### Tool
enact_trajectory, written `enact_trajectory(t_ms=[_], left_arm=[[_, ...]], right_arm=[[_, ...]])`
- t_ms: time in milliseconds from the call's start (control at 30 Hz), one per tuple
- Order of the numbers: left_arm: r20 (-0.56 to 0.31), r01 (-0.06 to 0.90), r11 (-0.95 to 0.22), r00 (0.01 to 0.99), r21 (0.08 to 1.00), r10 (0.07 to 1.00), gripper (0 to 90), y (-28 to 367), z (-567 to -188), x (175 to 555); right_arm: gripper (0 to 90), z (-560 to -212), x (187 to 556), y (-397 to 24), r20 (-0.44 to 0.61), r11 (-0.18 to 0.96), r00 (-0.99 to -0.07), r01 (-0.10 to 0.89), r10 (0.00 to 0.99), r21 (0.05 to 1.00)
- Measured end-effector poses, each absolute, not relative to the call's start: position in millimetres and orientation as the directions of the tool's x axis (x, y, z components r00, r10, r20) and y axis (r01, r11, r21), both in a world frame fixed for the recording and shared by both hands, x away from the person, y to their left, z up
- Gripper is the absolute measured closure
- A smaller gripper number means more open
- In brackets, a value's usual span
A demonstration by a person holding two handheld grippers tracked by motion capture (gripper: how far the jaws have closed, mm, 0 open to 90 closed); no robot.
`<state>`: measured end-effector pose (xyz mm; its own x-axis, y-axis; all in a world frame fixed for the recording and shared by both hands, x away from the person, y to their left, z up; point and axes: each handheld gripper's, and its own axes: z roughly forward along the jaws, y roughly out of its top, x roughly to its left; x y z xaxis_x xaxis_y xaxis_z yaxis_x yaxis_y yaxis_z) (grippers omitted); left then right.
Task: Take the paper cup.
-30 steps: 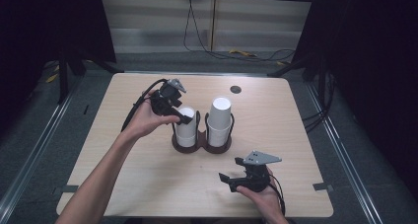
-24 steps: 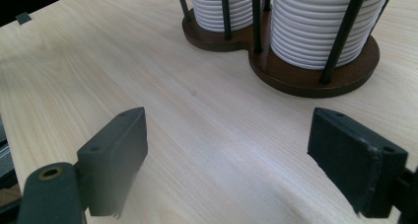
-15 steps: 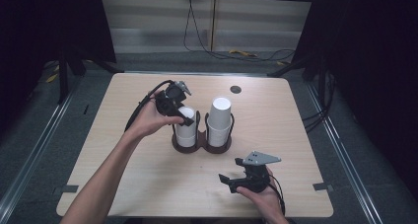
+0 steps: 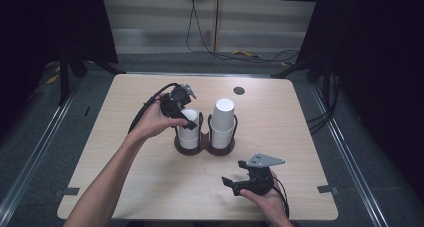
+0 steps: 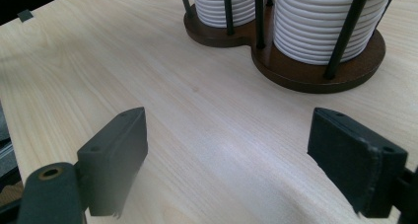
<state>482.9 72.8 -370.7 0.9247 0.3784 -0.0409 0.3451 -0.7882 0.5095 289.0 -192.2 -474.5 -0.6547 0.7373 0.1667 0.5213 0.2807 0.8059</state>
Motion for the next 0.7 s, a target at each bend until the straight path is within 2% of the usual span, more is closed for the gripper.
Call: enact_trajectory(t_ms=[700], left_arm=[[-0.035,0.342,-0.781,0.924,0.523,0.380,33.6,74.8,-362.4,481.8]], right_arm=[[15.6,-475.3,289.4,-191.8,0.169,0.282,-0.652,0.526,0.739,0.802]])
